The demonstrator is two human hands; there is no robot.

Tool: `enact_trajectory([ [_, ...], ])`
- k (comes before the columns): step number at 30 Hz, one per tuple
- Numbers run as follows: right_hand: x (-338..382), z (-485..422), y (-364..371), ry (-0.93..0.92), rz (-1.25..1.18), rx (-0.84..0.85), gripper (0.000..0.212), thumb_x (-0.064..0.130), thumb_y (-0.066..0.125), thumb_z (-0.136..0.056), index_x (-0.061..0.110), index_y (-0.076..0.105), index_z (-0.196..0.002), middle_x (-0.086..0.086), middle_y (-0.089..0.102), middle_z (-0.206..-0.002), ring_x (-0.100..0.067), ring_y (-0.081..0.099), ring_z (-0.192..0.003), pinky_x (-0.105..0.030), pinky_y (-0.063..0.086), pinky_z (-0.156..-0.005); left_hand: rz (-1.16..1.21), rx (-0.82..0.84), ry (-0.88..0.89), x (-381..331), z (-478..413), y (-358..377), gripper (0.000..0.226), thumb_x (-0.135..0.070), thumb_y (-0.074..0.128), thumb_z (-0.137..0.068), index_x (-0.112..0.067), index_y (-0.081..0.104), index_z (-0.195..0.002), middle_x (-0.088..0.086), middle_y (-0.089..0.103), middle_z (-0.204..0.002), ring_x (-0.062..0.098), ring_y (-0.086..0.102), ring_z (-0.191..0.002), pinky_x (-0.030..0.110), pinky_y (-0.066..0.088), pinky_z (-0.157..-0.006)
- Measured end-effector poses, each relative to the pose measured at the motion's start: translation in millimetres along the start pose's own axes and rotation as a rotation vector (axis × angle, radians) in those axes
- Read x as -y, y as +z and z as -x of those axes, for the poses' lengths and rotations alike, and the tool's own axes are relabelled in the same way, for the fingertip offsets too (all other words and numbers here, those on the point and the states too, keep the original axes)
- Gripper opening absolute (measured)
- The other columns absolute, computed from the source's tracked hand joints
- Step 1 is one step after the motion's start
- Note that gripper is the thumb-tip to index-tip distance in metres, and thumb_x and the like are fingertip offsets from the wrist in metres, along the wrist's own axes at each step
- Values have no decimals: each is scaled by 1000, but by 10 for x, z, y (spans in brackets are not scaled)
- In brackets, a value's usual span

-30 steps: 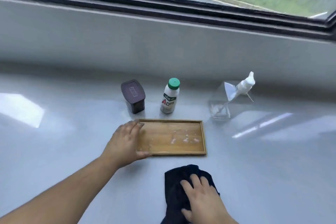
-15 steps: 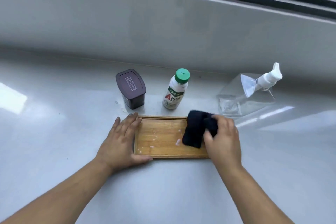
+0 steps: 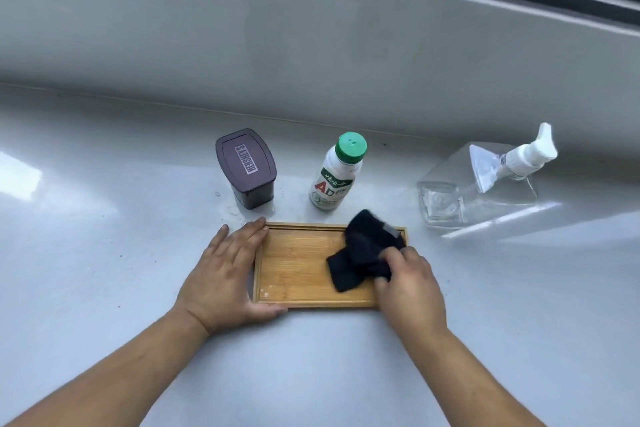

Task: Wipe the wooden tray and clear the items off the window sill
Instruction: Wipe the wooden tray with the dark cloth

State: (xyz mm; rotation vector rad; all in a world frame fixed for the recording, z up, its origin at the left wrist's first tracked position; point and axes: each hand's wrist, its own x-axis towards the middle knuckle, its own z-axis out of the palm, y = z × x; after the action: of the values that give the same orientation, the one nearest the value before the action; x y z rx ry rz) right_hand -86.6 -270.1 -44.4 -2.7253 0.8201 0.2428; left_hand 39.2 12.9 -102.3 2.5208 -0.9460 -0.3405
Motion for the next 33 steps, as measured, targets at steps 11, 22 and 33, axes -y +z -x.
enact_trajectory([
  [11, 1402, 161, 354, -323, -250, 262, 30, 34, 56, -83, 14, 68, -101, -7, 60, -108, -29, 54, -105, -43, 53, -84, 70, -56, 2, 8, -24, 32, 118, -60, 72, -67, -13, 24, -164, -10, 25, -170, 9, 28, -157, 39, 8, -132],
  [22, 1188, -10, 38, -497, 12, 498, 39, 34, 55, -82, 27, 75, -115, -8, 62, -114, -33, 51, -117, -43, 45, -97, 58, -38, 9, 1, -22, 11, 136, -80, 79, -57, -15, 26, -165, -1, 32, -171, 14, 32, -156, 45, 12, -132],
  [33, 139, -63, -217, -98, 21, 240, 31, 22, 57, -79, 22, 77, -102, -4, 67, -112, -30, 54, -114, -33, 48, -84, -9, -15, -9, -1, -31, 4, 139, -103, 58, -60, -18, 27, -165, -5, 29, -172, 12, 28, -157, 50, 17, -131],
])
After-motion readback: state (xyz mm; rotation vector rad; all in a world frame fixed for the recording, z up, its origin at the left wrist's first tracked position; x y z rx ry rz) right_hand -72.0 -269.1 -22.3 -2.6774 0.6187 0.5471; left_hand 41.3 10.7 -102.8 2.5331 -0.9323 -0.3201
